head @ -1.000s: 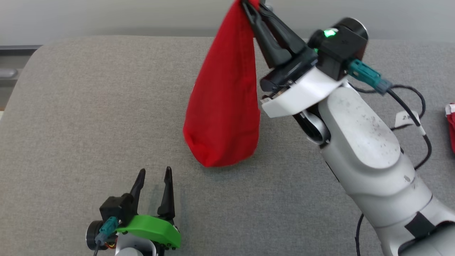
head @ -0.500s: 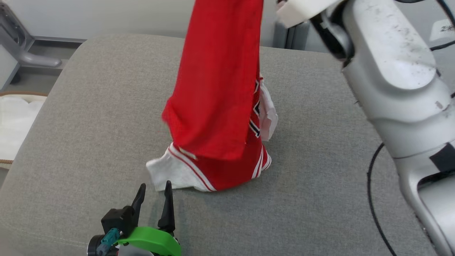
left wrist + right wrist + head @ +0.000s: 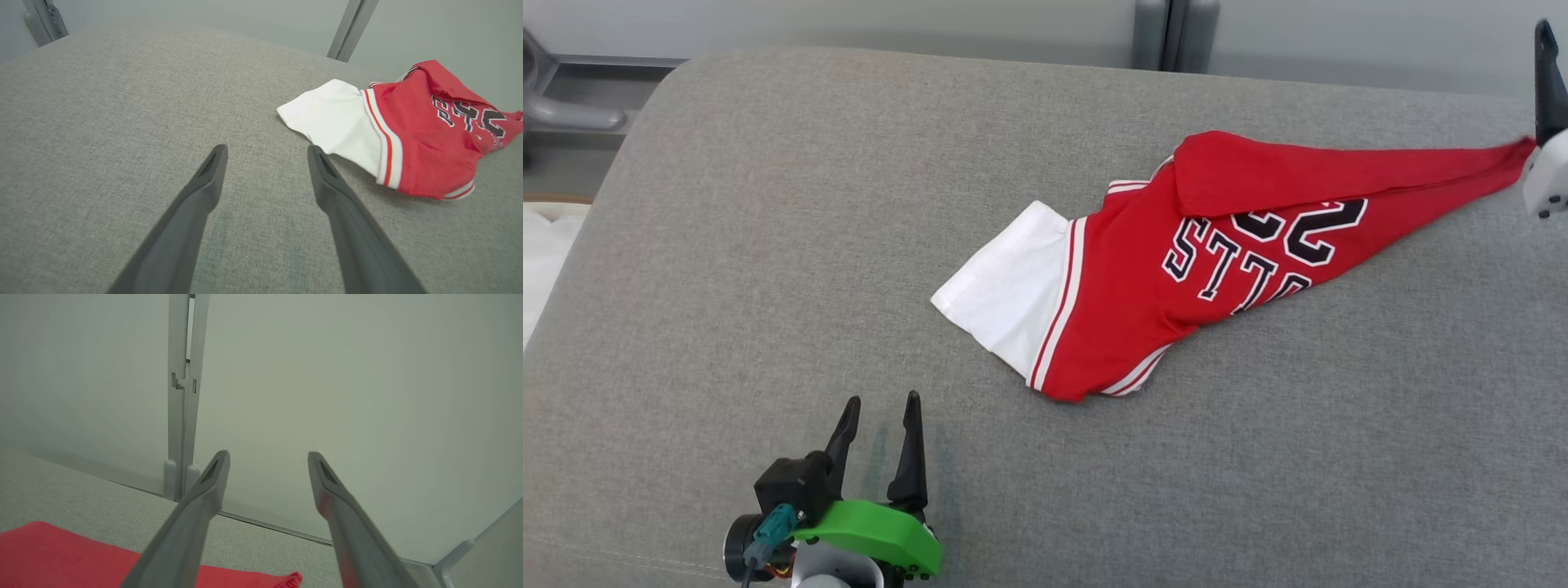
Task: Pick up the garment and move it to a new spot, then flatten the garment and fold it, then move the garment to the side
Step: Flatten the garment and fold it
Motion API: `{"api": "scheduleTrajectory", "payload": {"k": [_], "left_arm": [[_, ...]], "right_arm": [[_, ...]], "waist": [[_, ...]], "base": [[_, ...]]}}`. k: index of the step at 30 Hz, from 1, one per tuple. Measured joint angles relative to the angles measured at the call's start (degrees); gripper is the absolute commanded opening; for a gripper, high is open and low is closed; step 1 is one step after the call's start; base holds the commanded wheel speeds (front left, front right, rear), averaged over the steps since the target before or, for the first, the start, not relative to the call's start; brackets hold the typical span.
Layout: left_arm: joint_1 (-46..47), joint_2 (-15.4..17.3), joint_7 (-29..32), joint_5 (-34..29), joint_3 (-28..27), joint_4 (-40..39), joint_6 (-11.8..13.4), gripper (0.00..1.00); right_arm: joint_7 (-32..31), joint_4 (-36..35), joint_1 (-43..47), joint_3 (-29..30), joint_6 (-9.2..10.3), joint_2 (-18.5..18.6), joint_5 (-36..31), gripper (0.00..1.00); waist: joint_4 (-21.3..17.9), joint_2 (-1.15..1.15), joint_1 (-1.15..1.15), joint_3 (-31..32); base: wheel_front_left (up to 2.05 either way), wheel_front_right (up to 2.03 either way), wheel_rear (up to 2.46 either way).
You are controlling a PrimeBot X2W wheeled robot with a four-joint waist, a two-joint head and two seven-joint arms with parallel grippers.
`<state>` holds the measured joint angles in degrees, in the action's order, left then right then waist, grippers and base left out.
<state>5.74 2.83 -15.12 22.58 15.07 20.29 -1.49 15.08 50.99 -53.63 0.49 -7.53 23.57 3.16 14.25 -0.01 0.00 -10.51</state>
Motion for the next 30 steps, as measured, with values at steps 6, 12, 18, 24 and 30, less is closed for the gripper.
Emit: {"api": "scheduleTrajectory", "payload": {"k": [6, 12, 18, 24, 30], "left_arm": [[0.5, 0.0, 0.0, 0.0, -0.1, -0.1, 0.0, 1.0], [1.8, 0.0, 0.0, 0.1, 0.7, -0.4, 0.0, 1.0], [3.3, 0.0, 0.0, 1.2, 2.4, -1.4, 0.1, 1.0], [4.9, 0.0, 0.0, 2.3, 4.3, -2.5, 0.7, 1.0], [5.5, 0.0, 0.0, 3.0, 5.2, -3.2, 1.0, 1.0]], "right_arm": [[0.0, -4.0, 8.0, 4.0, 0.0, -3.9, -1.8, 1.0], [0.0, -9.0, 10.7, -4.1, 0.0, -8.8, -0.3, 1.0], [0.0, -9.7, 10.6, -16.1, 0.0, -12.1, 3.9, 1.0], [0.0, -5.8, 7.8, -22.9, 0.0, -12.7, 5.9, 0.97], [0.0, -2.7, 6.0, -23.3, 0.0, -12.2, 5.8, 0.85]], "waist": [[-1.4, 0.0, 0.0, -1.4], [-1.8, 0.0, 0.0, -3.0], [-0.8, 0.0, 0.0, -4.8], [1.2, 0.0, 0.0, -7.0], [3.5, 0.01, 0.0, -9.0]], "base": [[0.0, 0.0, 0.0], [0.0, 0.0, 0.0], [0.0, 0.0, 0.0], [0.0, 0.0, 0.0], [0.0, 0.0, 0.0]]}}
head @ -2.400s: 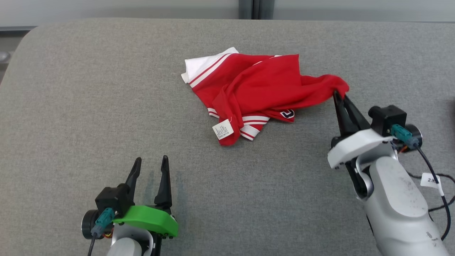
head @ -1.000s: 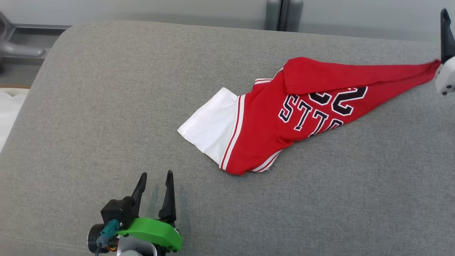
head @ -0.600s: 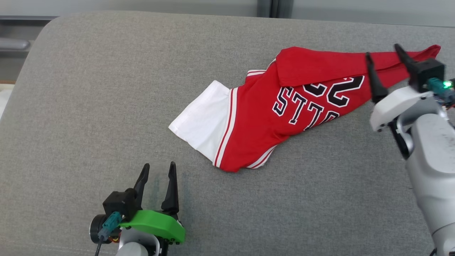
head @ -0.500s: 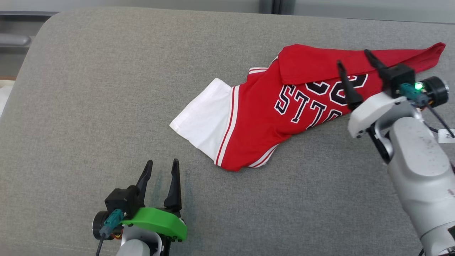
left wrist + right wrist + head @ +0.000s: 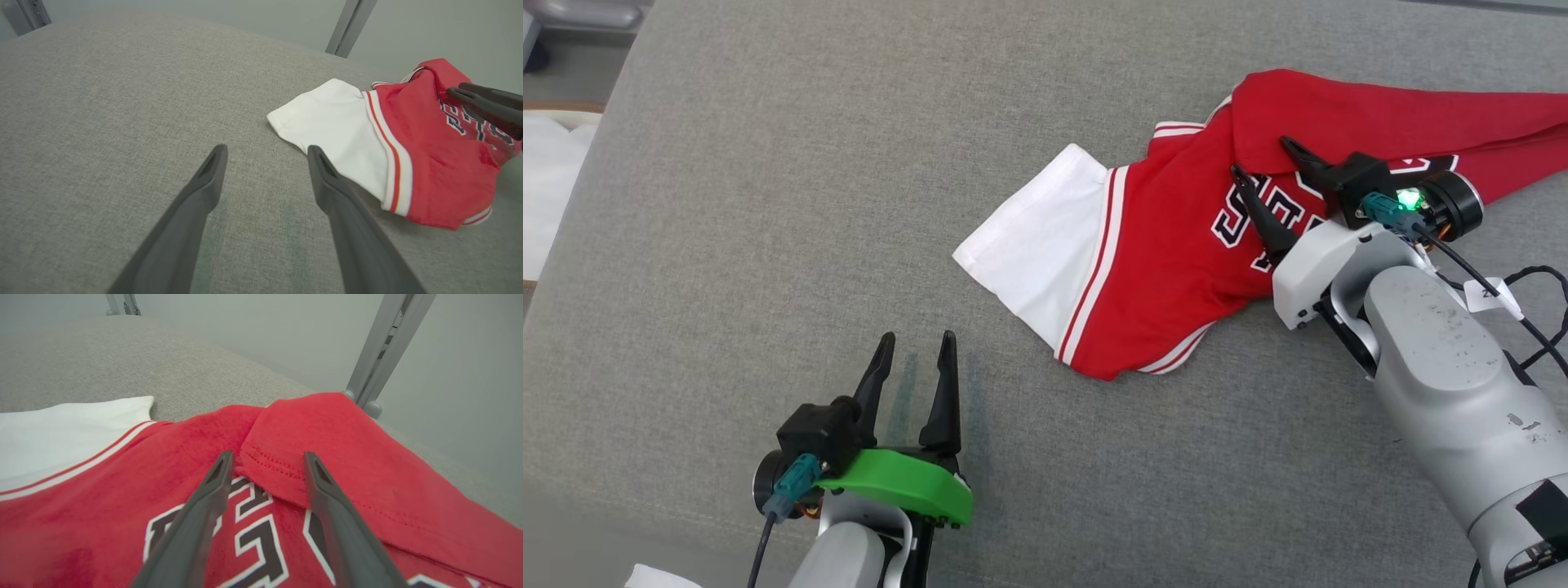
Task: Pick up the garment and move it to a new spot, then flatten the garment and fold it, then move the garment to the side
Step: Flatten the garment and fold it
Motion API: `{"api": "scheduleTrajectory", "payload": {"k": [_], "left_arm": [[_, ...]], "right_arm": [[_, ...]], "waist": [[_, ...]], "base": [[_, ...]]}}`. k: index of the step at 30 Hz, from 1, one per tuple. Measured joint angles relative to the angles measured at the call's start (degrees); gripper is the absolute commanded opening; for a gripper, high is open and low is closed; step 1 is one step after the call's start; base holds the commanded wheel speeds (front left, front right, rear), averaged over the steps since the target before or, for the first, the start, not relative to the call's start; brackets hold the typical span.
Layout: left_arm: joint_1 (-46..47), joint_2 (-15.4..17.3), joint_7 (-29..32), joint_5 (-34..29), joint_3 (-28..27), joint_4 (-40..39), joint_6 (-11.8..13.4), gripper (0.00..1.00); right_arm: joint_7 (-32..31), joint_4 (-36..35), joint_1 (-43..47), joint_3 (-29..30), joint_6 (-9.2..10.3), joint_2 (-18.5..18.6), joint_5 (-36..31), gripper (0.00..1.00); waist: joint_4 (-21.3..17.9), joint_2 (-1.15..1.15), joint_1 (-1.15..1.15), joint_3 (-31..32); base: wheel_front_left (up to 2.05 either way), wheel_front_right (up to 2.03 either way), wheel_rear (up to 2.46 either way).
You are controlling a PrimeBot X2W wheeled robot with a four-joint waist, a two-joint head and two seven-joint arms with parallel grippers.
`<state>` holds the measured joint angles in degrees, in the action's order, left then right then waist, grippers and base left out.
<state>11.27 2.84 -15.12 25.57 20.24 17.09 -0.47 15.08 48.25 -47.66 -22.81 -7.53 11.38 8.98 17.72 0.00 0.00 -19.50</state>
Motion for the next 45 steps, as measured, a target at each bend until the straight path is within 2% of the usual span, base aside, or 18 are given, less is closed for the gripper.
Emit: {"api": "scheduleTrajectory", "payload": {"k": [3, 6, 7, 8, 9, 10, 11, 18, 25, 36, 41, 45], "left_arm": [[0.1, 0.0, 0.0, 0.1, 0.1, -0.2, 0.3, 1.0], [0.1, 0.0, 0.0, 0.1, 0.2, -0.3, 0.4, 1.0], [0.1, 0.0, 0.0, 0.1, 0.2, -0.3, 0.5, 1.0], [0.1, 0.0, 0.0, 0.1, 0.1, -0.3, 0.5, 1.0], [0.1, 0.0, 0.0, 0.1, 0.1, -0.3, 0.5, 1.0], [0.1, 0.0, 0.0, 0.1, 0.1, -0.3, 0.5, 1.0], [0.3, 0.0, 0.0, 0.1, 0.1, -0.3, 0.5, 1.0], [1.1, 0.0, 0.0, 0.1, -0.5, -0.1, 0.5, 1.0], [0.2, 0.0, 0.0, -1.3, -2.6, 0.7, 0.3, 1.0], [-2.1, 0.0, 0.0, -3.6, -5.5, 2.6, -0.5, 1.0], [-3.7, 0.0, 0.0, -4.0, -6.8, 3.2, -0.5, 1.0], [-4.3, -0.1, 0.0, -4.2, -7.3, 3.4, -0.8, 1.0]], "right_arm": [[0.0, 0.0, 0.0, 0.0, 0.0, 0.0, -0.5, 0.74], [0.0, -0.2, 0.0, -0.1, 0.0, 0.1, -0.8, 0.73], [0.0, -0.3, 0.1, -0.1, 0.0, 0.1, -0.9, 0.69], [0.0, -0.4, 0.1, -0.1, 0.0, 0.0, -0.9, 0.5], [0.0, -0.8, 0.1, 0.1, 0.0, -0.1, -0.9, 0.38], [0.0, -1.0, 0.1, 0.3, 0.0, -0.1, -0.9, 0.13], [0.0, -1.2, 0.1, 0.4, 0.0, -0.1, -1.0, 0.0], [0.0, -2.7, 0.4, 1.8, 0.0, -0.2, -1.1, 0.0], [0.0, -13.0, 3.6, 4.4, 0.0, 0.2, -0.9, 0.0], [0.0, -27.5, 20.7, 14.6, 0.0, 5.0, 0.3, 0.0], [0.0, -29.2, 29.9, 18.5, 0.0, 6.3, 0.6, 0.0], [0.0, -27.4, 35.4, 20.9, 0.0, 7.4, -0.2, 0.0]], "waist": [[0.8, 0.0, 0.0, -0.9], [1.2, 0.0, 0.0, -1.5], [1.2, 0.0, 0.0, -1.7], [1.2, 0.0, 0.0, -1.8], [1.2, 0.0, 0.0, -1.9], [1.1, 0.0, 0.0, -1.9], [1.0, 0.0, 0.0, -2.0], [0.2, 0.0, 0.0, -1.7], [-2.6, 0.0, 0.0, 0.4], [-9.9, 0.0, 0.0, 6.2], [-13.1, 0.0, 0.0, 8.9], [-15.3, 0.0, 0.0, 10.6]], "base": [[0.0, 0.0, 0.0], [0.0, 0.0, 0.0], [0.0, 0.0, 0.0], [0.0, 0.0, 0.0], [0.0, 0.0, 0.0], [0.0, 0.0, 0.0], [0.0, 0.0, 0.0], [0.0, 0.0, 0.0], [0.0, 0.0, 0.0], [0.0, 0.0, 0.0], [0.0, 0.0, 0.0], [0.0, 0.0, 0.0]]}}
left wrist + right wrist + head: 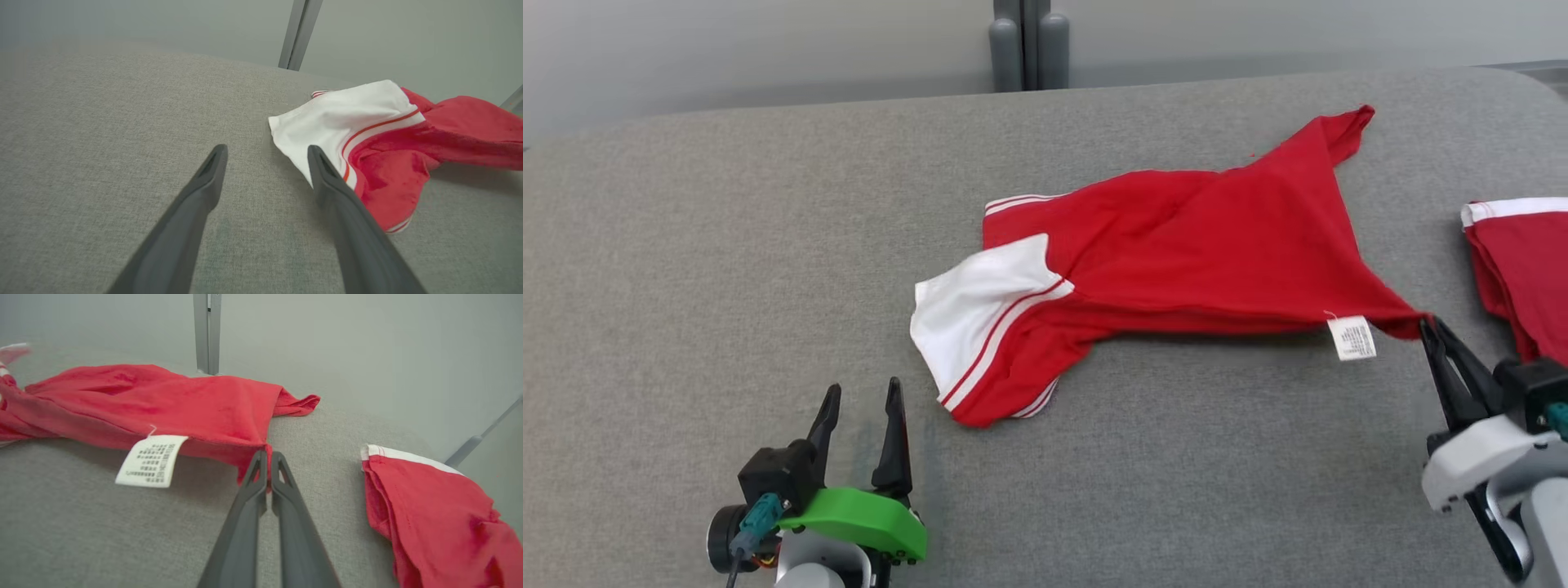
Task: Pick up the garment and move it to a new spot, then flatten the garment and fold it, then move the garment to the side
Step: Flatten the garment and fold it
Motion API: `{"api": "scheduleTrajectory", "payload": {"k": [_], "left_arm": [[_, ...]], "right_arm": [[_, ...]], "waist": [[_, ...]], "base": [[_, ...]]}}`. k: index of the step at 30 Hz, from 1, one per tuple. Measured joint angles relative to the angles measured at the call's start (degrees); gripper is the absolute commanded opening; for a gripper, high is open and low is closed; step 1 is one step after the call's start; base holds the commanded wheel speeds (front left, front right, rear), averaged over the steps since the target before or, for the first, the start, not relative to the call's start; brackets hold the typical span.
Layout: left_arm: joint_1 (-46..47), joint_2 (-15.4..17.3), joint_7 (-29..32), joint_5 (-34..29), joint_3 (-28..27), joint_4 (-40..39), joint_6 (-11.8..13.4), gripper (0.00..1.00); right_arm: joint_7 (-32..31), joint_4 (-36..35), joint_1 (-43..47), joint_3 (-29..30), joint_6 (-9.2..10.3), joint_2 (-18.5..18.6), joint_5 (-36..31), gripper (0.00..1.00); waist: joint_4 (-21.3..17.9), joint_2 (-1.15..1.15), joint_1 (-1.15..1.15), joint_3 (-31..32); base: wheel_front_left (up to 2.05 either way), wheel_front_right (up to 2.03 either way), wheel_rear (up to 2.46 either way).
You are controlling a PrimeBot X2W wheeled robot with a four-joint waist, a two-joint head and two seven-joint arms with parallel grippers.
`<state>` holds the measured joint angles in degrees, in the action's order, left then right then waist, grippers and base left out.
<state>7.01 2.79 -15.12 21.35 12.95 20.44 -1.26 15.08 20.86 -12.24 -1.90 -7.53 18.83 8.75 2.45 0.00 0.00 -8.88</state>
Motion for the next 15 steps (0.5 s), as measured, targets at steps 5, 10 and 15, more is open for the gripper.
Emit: {"api": "scheduleTrajectory", "payload": {"k": [5, 10, 15], "left_arm": [[-0.3, 0.0, 0.0, -0.3, -0.3, 0.2, -0.3, 1.0], [0.2, 0.0, 0.0, 0.1, 0.0, 0.4, -0.8, 1.0], [5.7, 0.0, 0.0, 0.9, 0.2, 1.8, -1.3, 1.0]], "right_arm": [[0.0, 3.2, 2.5, 2.4, 0.0, -1.9, -1.1, 1.0], [0.0, 2.0, 2.0, 3.1, 0.0, -4.2, -1.6, 1.0], [0.0, 1.2, -0.4, 2.4, 0.0, -5.7, -2.0, 1.0]], "waist": [[-1.7, 0.0, 0.0, 1.2], [-2.2, 0.0, 0.0, 0.7], [-2.5, 0.0, 0.0, -0.9]], "base": [[0.0, 0.0, 0.0], [0.0, 0.0, 0.0], [0.0, 0.0, 0.0]]}}
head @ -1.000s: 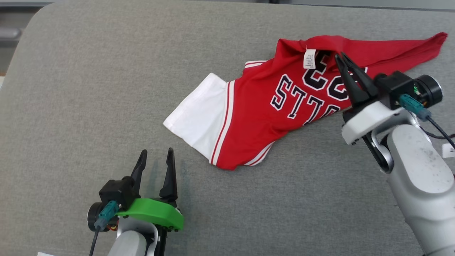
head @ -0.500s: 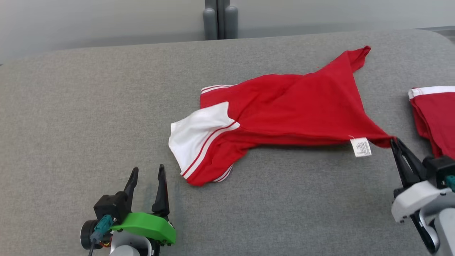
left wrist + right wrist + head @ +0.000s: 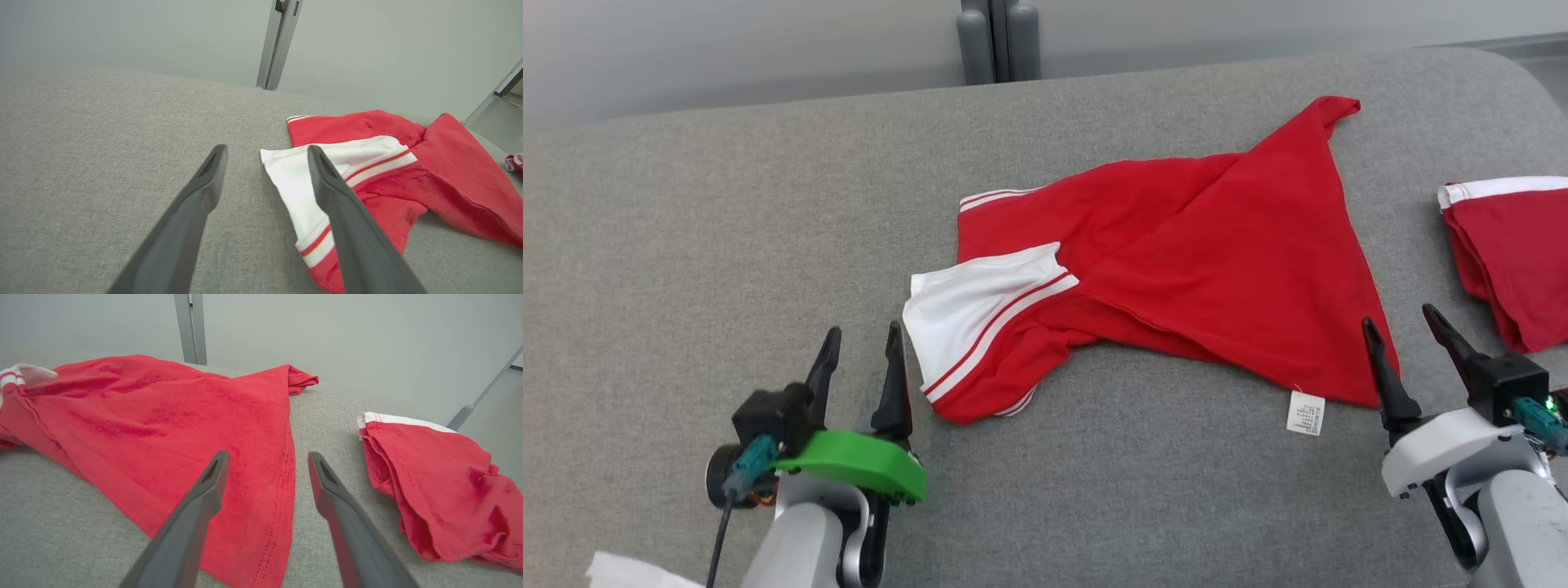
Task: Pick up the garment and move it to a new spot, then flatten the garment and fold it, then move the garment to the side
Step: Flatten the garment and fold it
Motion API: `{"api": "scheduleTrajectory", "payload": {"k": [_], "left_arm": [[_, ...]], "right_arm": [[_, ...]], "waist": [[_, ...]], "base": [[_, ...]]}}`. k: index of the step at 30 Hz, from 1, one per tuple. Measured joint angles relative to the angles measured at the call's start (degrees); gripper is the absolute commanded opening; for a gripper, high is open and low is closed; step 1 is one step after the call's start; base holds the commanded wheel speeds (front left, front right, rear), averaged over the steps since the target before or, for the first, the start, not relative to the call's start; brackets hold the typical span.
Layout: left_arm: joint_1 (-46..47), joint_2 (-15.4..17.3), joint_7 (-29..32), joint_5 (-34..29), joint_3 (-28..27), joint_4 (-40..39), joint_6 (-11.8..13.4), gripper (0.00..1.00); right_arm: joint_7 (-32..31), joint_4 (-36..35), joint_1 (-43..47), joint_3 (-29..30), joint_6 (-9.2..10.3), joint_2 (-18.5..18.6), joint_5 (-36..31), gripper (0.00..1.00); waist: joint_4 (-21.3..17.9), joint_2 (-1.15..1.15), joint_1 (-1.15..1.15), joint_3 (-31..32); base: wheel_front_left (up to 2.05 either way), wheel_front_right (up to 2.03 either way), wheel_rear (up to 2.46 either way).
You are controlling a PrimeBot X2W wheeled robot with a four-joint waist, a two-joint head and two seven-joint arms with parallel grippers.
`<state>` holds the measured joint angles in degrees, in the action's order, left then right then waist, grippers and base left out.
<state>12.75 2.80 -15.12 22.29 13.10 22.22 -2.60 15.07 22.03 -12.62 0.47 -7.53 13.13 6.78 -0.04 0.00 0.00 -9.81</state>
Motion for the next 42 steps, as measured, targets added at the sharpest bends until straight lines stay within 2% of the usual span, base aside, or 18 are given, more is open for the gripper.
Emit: {"api": "scheduleTrajectory", "payload": {"k": [4, 13, 20, 21, 22, 23, 28, 30, 33, 36, 42], "left_arm": [[7.1, 0.0, 0.0, 0.2, 0.6, 5.9, -1.0, 1.0], [23.9, 0.0, 0.9, -1.3, 3.1, 26.5, -2.9, 1.0], [29.0, 0.1, 2.3, -2.3, 5.1, 38.4, -2.6, 1.0], [29.3, 0.1, 2.3, -2.4, 5.3, 39.2, -2.6, 0.76], [29.7, 0.1, 2.1, -2.4, 5.8, 40.0, -2.6, 0.32], [30.0, 0.1, 1.8, -2.8, 6.3, 40.7, -2.8, 0.0], [30.2, -0.1, 0.8, -2.0, 9.1, 40.9, -3.7, 0.0], [30.0, -0.1, 0.4, -1.7, 9.2, 38.7, -2.7, 0.0], [29.1, 0.0, 0.2, -1.2, 7.5, 28.8, -1.7, 0.0], [26.1, -0.1, 0.1, -1.0, 7.3, 18.7, -2.2, 0.0], [19.3, 0.0, 0.1, -1.2, 8.9, 7.2, -3.3, 0.0]], "right_arm": [[0.0, -0.6, -2.3, -1.4, 0.0, -1.1, -0.4, 1.0], [0.0, -0.8, -6.3, -4.2, 0.0, -1.8, -0.8, 1.0], [0.0, -0.5, -6.9, -4.6, 0.0, -2.1, -0.9, 1.0], [0.0, -0.5, -6.9, -4.6, 0.0, -2.1, -0.9, 1.0], [0.0, -0.5, -6.9, -4.5, 0.0, -2.1, -0.9, 1.0], [0.0, -0.5, -6.9, -4.4, 0.0, -2.1, -0.9, 1.0], [0.0, -0.4, -6.9, -3.6, 0.0, -2.7, -1.4, 1.0], [0.0, -0.3, -6.9, -3.4, 0.0, -2.9, -1.7, 1.0], [0.0, -0.2, -6.9, -3.0, 0.0, -2.9, -1.8, 1.0], [0.0, 0.0, -6.6, -2.8, 0.0, -3.0, -1.8, 1.0], [0.0, 0.9, -4.7, -2.4, 0.0, -3.8, -1.8, 1.0]], "waist": [[-0.3, 0.0, 0.0, -2.1], [-2.0, 0.0, 0.0, -7.0], [-3.9, 0.0, 0.0, -8.9], [-4.0, 0.0, 0.0, -9.0], [-4.2, 0.0, 0.0, -9.2], [-4.2, 0.0, 0.0, -9.2], [-3.6, 0.0, 0.0, -8.7], [-3.2, 0.0, 0.0, -8.3], [-2.2, 0.0, 0.0, -7.6], [-1.3, 0.0, 0.0, -6.4], [0.7, 0.0, 0.0, -2.9]], "base": [[0.0, 0.0, 0.0], [0.0, 0.0, 0.0], [0.0, 0.0, 0.0], [0.0, 0.0, 0.0], [0.0, 0.0, 0.0], [0.0, 0.0, 0.0], [0.0, 0.0, 0.0], [0.0, 0.0, 0.0], [0.0, 0.0, 0.0], [0.0, 0.0, 0.0], [0.0, 0.0, 0.0]]}}
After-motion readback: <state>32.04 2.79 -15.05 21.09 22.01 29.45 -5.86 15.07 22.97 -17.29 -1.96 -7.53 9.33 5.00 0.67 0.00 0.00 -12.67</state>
